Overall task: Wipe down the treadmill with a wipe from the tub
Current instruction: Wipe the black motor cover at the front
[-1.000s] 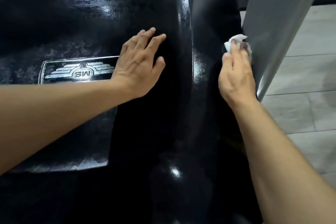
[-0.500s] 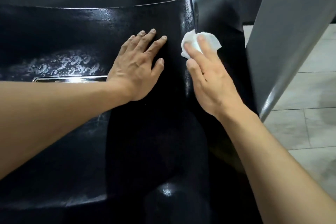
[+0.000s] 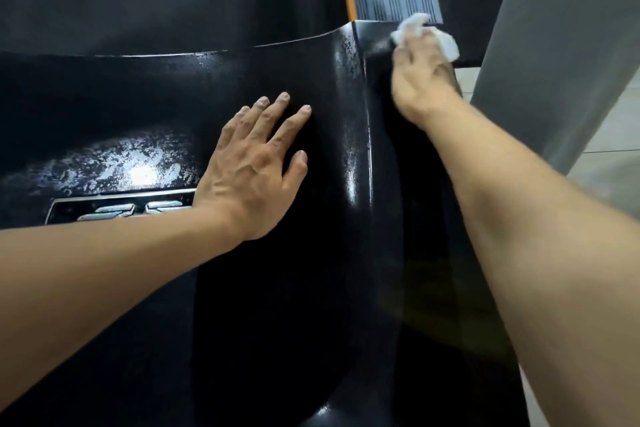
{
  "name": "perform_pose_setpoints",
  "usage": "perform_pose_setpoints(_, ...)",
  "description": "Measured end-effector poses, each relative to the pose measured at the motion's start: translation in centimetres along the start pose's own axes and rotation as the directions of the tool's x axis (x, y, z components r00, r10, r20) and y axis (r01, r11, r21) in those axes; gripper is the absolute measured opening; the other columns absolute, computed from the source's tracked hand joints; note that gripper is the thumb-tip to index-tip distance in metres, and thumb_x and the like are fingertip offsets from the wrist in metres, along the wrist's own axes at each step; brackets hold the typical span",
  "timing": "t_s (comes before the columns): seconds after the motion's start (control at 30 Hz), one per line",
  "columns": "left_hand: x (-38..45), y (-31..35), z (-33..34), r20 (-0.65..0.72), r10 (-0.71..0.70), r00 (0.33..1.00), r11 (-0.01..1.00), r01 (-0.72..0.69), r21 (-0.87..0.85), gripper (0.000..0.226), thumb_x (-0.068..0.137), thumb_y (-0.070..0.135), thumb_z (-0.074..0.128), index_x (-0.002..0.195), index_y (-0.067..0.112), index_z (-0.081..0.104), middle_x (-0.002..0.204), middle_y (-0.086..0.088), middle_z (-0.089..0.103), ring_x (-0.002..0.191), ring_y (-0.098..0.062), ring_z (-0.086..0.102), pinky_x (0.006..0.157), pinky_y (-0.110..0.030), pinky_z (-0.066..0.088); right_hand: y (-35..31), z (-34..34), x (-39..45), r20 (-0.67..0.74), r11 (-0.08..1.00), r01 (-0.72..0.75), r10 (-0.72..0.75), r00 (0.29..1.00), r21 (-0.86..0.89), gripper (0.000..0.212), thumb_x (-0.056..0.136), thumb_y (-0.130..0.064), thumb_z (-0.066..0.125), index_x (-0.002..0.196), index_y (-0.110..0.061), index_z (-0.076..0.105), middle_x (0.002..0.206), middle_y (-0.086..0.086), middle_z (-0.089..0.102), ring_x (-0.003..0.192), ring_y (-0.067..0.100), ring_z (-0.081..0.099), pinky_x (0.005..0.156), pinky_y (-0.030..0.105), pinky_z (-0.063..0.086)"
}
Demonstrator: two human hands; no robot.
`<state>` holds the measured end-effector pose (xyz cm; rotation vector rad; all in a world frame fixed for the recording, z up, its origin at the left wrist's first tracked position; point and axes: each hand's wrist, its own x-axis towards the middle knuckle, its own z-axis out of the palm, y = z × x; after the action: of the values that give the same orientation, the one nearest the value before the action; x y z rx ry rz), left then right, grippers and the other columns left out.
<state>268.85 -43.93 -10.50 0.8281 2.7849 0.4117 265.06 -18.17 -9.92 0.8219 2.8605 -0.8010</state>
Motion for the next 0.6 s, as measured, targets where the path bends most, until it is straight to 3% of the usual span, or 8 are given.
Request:
perform_pose_setpoints(0.07, 0.1, 0.1, 0.0, 0.006, 0.003, 1.0, 1.0, -0.003, -0.003, 0.065, 0.098, 0.05, 0.021, 0.16, 0.034, 0.022, 0.17, 0.002, 0.015, 0.157, -0.018, 0.008, 0.128, -0.038, 0.003, -0.3, -0.1, 1.9, 0.023, 0.996, -0.091, 0.092, 0.996, -0.016, 0.061, 0.102, -0.043, 0.017, 0.155, -0.016, 0.03, 0.155, 0.011, 0.037, 0.138, 0.031, 0.04, 0.113, 0.04, 0.032)
perform_pose_setpoints(0.17, 0.2, 0.0, 0.0, 0.001, 0.002, 1.0, 1.0, -0.002, -0.003, 0.067, 0.096, 0.051, 0.019, 0.16, 0.033, 0.024, 0.17, 0.002, 0.016, 0.156, -0.019, 0.01, 0.127, -0.038, 0.004, -3.5, 1.5, 1.3, 0.172, 0.968, 0.226, -0.243, 0.955, 0.112, 0.056, 0.096, -0.056, 0.021, 0.139, -0.034, 0.048, 0.124, -0.005, 0.049, 0.117, 0.021, 0.051, 0.104, 0.039, 0.041)
perform_pose_setpoints(0.23, 0.2, 0.0, -0.1, -0.004, 0.002, 1.0, 1.0, -0.002, 0.002, 0.068, 0.095, 0.052, 0.018, 0.16, 0.033, 0.025, 0.169, 0.002, 0.017, 0.156, -0.019, 0.011, 0.127, -0.038, 0.005, -4.0, 2.2, 1.0, 0.18, 0.939, 0.338, -0.345, 0.921, 0.068, 0.062, 0.094, -0.054, 0.02, 0.141, -0.027, 0.049, 0.122, -0.008, 0.047, 0.121, 0.02, 0.049, 0.106, 0.039, 0.042)
perform_pose_setpoints(0.33, 0.1, -0.1, -0.1, 0.007, 0.003, 1.0, 1.0, -0.003, -0.003, 0.067, 0.095, 0.052, 0.019, 0.16, 0.033, 0.025, 0.169, 0.002, 0.017, 0.156, -0.019, 0.01, 0.127, -0.038, 0.005, -1.9, 1.1, 3.0, -0.049, 1.0, 0.009, -0.009, 0.999, 0.007, 0.049, 0.103, -0.043, 0.025, 0.142, -0.022, 0.045, 0.132, 0.004, 0.052, 0.119, 0.029, 0.052, 0.1, 0.036, 0.041)
perform_pose_setpoints(0.4, 0.2, 0.0, 0.1, 0.012, 0.003, 1.0, 1.0, -0.003, -0.001, 0.067, 0.095, 0.052, 0.019, 0.16, 0.034, 0.024, 0.17, 0.002, 0.017, 0.156, -0.018, 0.01, 0.127, -0.037, 0.003, -1.3, 0.6, 2.8, -0.018, 0.992, -0.098, 0.099, 0.995, 0.076, 0.047, 0.104, -0.044, 0.028, 0.139, -0.023, 0.05, 0.141, 0.007, 0.052, 0.12, 0.029, 0.051, 0.101, 0.036, 0.04)
perform_pose_setpoints(0.47, 0.2, -0.1, 0.1, 0.011, 0.0, 1.0, 1.0, -0.001, 0.009, 0.068, 0.095, 0.052, 0.019, 0.16, 0.034, 0.024, 0.17, 0.002, 0.017, 0.156, -0.019, 0.01, 0.127, -0.036, 0.002, -2.8, 0.8, 0.3, 0.079, 0.972, 0.065, -0.084, 0.993, 0.225, 0.044, 0.103, -0.045, 0.034, 0.127, -0.022, 0.062, 0.134, 0.008, 0.058, 0.119, 0.025, 0.054, 0.104, 0.028, 0.04)
perform_pose_setpoints(0.53, 0.2, 0.0, 0.0, 0.012, -0.003, 1.0, 1.0, 0.003, 0.013, 0.068, 0.094, 0.052, 0.02, 0.16, 0.034, 0.024, 0.17, 0.002, 0.017, 0.156, -0.019, 0.011, 0.127, -0.036, 0.003, -3.3, 1.1, -3.8, 0.146, 0.94, 0.231, -0.273, 0.951, 0.253, 0.037, 0.106, -0.027, 0.039, 0.127, -0.014, 0.066, 0.141, 0.009, 0.055, 0.131, 0.015, 0.045, 0.102, 0.001, 0.024)
perform_pose_setpoints(0.6, 0.1, -0.1, 0.0, 0.014, -0.006, 1.0, 1.0, 0.006, 0.013, 0.067, 0.095, 0.051, 0.022, 0.16, 0.034, 0.024, 0.169, 0.002, 0.017, 0.156, -0.019, 0.011, 0.127, -0.036, 0.003, -2.4, 1.2, -8.1, 0.091, 0.92, 0.264, -0.301, 0.949, 0.289, 0.039, 0.106, -0.023, 0.038, 0.136, -0.018, 0.062, 0.155, 0.004, 0.043, 0.145, 0.012, 0.032, 0.107, -0.001, 0.012)
